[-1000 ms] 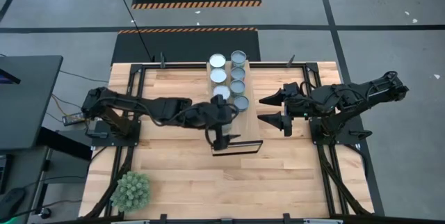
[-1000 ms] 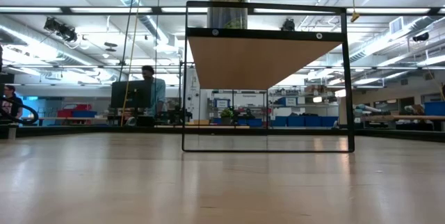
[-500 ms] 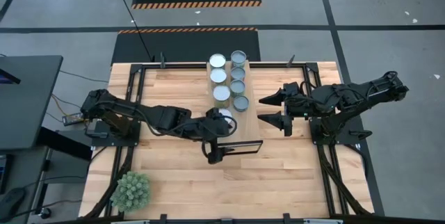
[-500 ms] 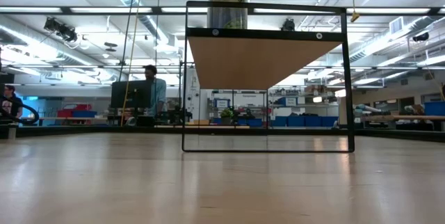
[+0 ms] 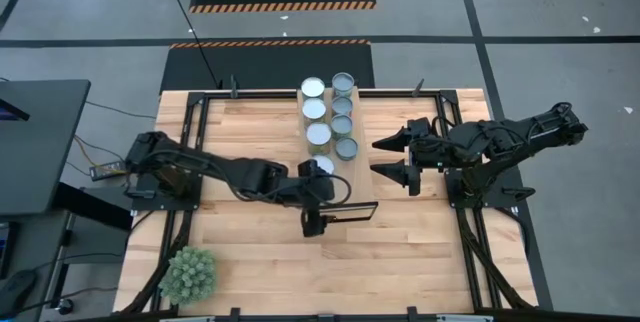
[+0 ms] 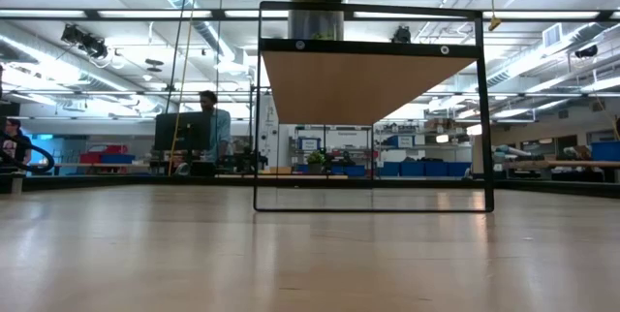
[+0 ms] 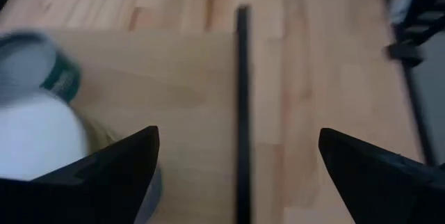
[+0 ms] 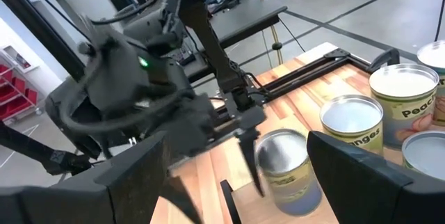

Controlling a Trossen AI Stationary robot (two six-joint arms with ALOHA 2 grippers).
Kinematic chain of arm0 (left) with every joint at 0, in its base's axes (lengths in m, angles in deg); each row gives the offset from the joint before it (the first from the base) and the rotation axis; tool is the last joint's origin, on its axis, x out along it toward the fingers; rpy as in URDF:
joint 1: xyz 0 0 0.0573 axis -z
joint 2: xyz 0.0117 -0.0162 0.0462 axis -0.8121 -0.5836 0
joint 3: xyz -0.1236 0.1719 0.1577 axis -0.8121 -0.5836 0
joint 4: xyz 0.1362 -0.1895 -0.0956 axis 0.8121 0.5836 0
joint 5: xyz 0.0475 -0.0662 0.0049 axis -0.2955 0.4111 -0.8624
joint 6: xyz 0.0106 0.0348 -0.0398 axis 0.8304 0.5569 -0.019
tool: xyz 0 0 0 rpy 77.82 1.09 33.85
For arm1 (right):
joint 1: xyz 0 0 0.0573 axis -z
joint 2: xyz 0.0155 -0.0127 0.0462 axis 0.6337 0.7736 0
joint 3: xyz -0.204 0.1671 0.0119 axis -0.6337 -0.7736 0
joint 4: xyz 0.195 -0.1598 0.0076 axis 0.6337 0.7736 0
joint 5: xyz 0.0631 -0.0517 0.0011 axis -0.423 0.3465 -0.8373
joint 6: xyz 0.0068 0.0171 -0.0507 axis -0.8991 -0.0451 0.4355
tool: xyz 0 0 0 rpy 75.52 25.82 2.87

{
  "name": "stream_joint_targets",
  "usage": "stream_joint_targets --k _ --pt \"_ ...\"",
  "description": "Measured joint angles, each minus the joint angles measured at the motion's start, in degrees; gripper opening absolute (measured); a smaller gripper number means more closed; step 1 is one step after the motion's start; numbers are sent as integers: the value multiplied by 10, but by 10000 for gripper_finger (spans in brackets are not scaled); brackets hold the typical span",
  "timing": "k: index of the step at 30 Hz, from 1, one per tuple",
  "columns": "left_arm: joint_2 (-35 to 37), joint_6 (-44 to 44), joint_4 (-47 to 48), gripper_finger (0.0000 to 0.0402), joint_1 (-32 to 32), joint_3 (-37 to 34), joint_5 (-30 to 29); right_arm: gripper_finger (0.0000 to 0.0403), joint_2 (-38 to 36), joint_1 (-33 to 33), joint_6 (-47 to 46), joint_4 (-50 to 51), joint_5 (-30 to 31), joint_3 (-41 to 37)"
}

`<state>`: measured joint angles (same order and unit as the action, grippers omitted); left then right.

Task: Pick and place cans onto a shelf
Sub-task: Put the canned peas on the shelf, then return to Home Position

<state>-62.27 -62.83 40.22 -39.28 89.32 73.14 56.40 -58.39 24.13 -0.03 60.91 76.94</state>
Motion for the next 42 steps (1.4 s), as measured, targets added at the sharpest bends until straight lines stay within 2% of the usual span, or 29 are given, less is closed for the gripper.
stream_joint_targets --k 16,25,26,31,35,42 --pt "-1 10 18 400 -21 -1 -31 347 0 0 0 -5 0 0" --pt "-1 -7 -13 400 -16 -1 -31 347 0 0 0 -5 0 0" --pt "-1 -19 -15 400 -15 -1 -27 347 0 0 0 -5 0 0" --pt "2 -18 32 400 -15 -1 74 347 0 0 0 -5 0 0" --pt "5 -48 52 400 -15 -1 56 347 0 0 0 -7 0 0" --pt "8 -134 -12 400 -17 -1 49 347 0 0 0 -9 0 0"
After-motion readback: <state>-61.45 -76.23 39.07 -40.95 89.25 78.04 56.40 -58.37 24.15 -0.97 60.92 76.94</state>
